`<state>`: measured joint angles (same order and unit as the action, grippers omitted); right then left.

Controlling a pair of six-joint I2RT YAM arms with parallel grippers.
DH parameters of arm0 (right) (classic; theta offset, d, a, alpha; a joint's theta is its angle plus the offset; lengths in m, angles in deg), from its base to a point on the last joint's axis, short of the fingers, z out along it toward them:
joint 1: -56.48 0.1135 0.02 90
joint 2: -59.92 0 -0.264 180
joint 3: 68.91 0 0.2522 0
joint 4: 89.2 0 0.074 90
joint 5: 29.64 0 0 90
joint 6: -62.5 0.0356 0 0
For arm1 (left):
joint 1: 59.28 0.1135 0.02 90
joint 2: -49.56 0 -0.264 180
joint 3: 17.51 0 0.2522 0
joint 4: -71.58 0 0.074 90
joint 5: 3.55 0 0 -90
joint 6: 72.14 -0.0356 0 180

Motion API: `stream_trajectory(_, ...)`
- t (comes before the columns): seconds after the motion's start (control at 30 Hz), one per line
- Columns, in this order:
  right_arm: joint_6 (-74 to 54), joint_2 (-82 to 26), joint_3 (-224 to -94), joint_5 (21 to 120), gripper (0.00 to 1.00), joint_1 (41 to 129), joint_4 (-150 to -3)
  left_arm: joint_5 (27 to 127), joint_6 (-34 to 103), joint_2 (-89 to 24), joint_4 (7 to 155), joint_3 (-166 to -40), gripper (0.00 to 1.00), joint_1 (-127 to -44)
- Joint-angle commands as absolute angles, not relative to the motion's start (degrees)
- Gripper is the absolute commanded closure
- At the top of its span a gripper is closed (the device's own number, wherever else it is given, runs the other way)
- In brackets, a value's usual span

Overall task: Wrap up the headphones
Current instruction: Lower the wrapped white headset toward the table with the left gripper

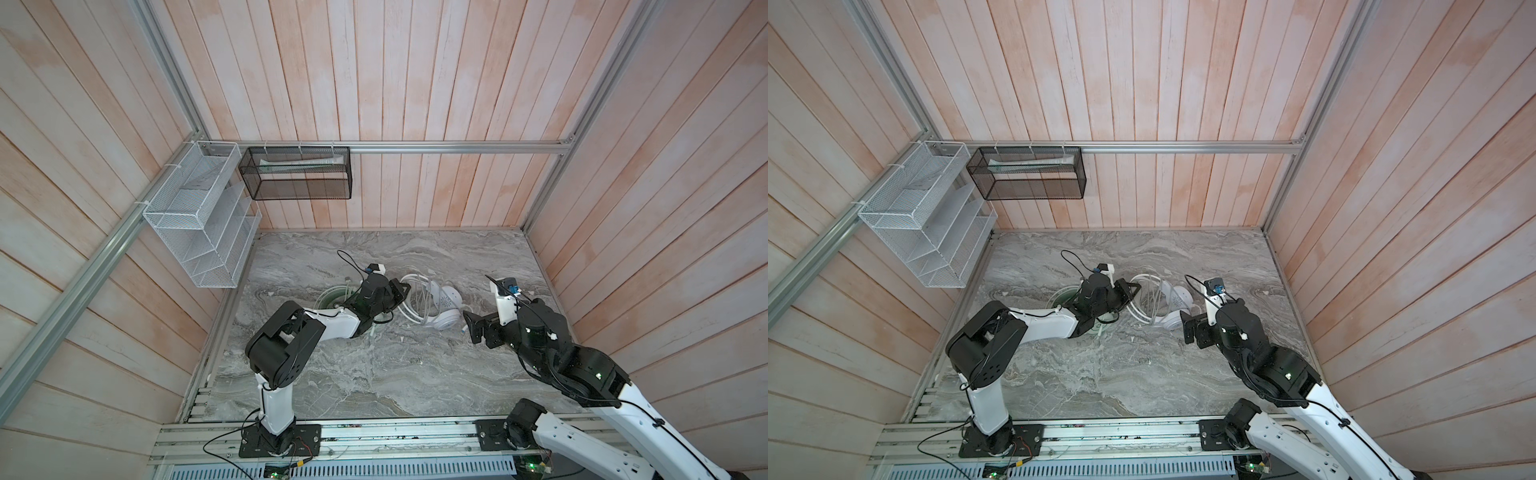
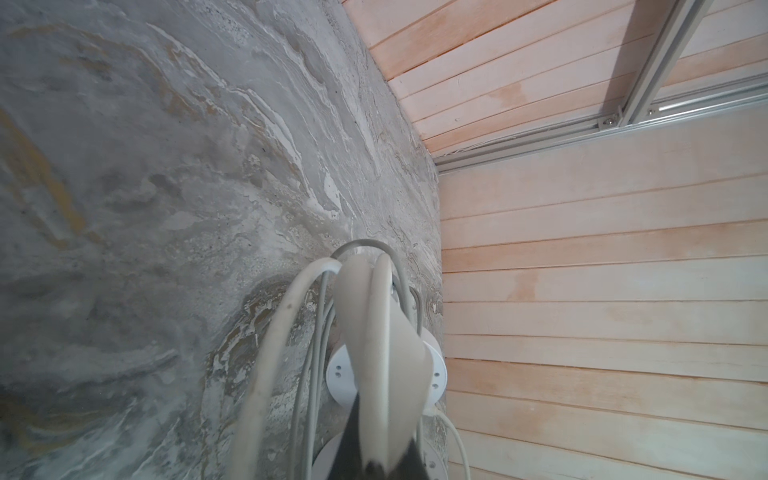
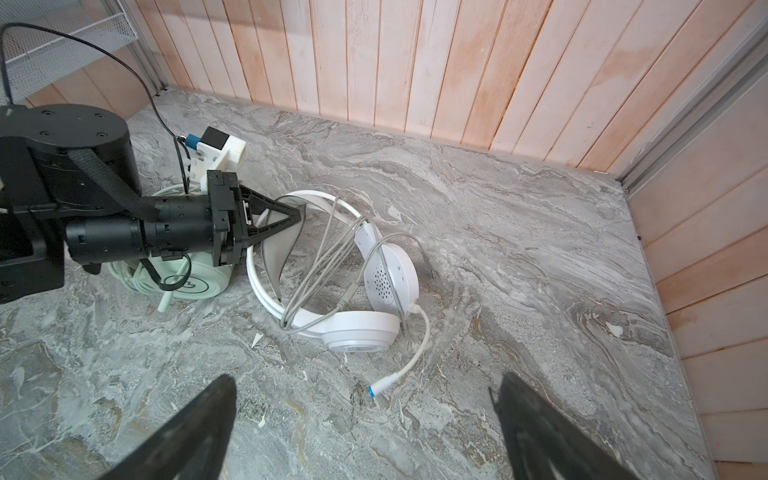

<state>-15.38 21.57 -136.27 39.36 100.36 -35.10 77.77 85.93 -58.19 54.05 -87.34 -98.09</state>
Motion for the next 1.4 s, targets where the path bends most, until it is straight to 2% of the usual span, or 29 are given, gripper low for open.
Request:
stream_trajectory(0.0, -15.93, 21.88, -135.84, 38.56, 0.01, 100.31, -35.8, 78.1, 86.84, -58.55, 52.97, -89.71, 0.81, -98.4)
stream_trajectory(0.17, -16.08, 21.77, -135.55, 38.6, 0.02, 100.33, -35.89, 78.02, 86.51, -58.55, 56.31, -90.51, 0.66, -98.4)
stream_trajectory(0.43, -16.25, 21.82, -135.49, 38.82, 0.01, 100.28, -36.0, 77.73, 86.3, -58.38, 60.96, -91.86, 0.54, -98.48)
stream_trajectory(0.53, -16.25, 21.79, -135.49, 38.85, 0.02, 100.33, -36.02, 77.63, 86.12, -58.11, 63.29, -92.86, 0.43, -98.57)
stream_trajectory(0.73, -16.25, 21.72, -135.32, 38.99, 0.02, 100.3, -36.15, 78.8, 85.1, -57.5, 68.07, -94.9, 0.36, -99.1)
stream_trajectory(0.83, -16.21, 21.77, -135.32, 39.09, 0.02, 100.28, -36.26, 79.16, 85.09, -57.49, 70.24, -95.78, 0.26, -99.23)
stream_trajectory(0.9, -16.29, 21.77, -135.31, 39.14, 0.01, 100.3, -36.24, 79.37, 85.0, -57.42, 72.13, -96.58, 0.14, -99.32)
stream_trajectory(0.93, -16.34, 21.83, -135.31, 39.25, 0.01, 100.27, -36.27, 79.71, 84.84, -57.27, 73.35, -97.05, 0.04, -99.49)
stream_trajectory(0.97, -16.42, 21.82, -135.31, 39.32, 0.02, 100.31, -36.34, 80.27, 84.69, -57.16, 74.62, -97.55, 0.01, -99.62)
stream_trajectory(1.37, -16.95, 21.43, -135.31, 40.49, 0.01, 100.33, -36.42, 85.7, 80.52, -57.87, 92.0, -106.78, 0.01, -101.15)
